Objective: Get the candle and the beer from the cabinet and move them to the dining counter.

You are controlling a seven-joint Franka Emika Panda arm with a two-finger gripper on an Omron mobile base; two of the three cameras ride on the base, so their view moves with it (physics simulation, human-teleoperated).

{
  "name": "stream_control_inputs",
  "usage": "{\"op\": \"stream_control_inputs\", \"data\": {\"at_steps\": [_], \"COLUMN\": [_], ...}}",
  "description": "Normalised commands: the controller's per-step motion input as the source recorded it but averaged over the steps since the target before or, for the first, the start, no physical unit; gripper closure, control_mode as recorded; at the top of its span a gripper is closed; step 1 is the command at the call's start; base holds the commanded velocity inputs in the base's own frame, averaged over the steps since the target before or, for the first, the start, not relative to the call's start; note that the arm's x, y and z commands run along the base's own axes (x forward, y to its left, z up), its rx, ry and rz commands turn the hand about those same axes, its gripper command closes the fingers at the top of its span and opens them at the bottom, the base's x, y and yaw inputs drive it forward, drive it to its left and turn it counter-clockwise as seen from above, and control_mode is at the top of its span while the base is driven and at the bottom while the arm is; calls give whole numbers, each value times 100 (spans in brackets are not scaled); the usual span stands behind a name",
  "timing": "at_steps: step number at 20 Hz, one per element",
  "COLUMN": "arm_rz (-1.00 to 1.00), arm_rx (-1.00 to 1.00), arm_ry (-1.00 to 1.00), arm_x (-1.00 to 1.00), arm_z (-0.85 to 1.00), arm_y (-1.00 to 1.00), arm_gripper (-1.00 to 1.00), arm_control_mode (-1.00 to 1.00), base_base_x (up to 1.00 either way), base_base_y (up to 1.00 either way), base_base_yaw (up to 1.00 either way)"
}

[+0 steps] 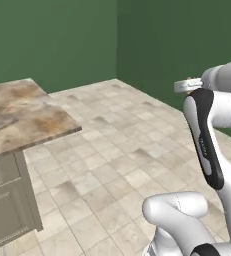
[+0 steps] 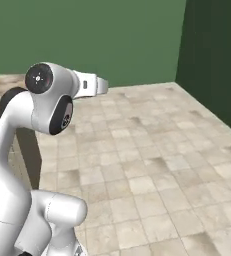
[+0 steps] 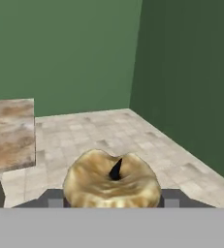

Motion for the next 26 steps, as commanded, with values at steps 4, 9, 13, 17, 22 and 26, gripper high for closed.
{"op": "stream_control_inputs", "data": {"at_steps": [4,9,13,17,22,26], "arm_rz": [0,0,0,0,0,0], "arm_rx": [0,0,0,0,0,0], "arm_ry": [0,0,0,0,0,0], "arm_x": [0,0,0,0,0,0], "arm_z": [0,0,0,0,0,0], "arm_y": [0,0,0,0,0,0], "arm_gripper": [100,100,100,100,100,100], "arm_control_mode": [100,100,100,100,100,100], "base_base_x": [0,8,42,92,100,100], "base_base_y": [-17,-33,-37,-39,-57,-84], "base_base_yaw": [75,47,15,4,5,13]}}
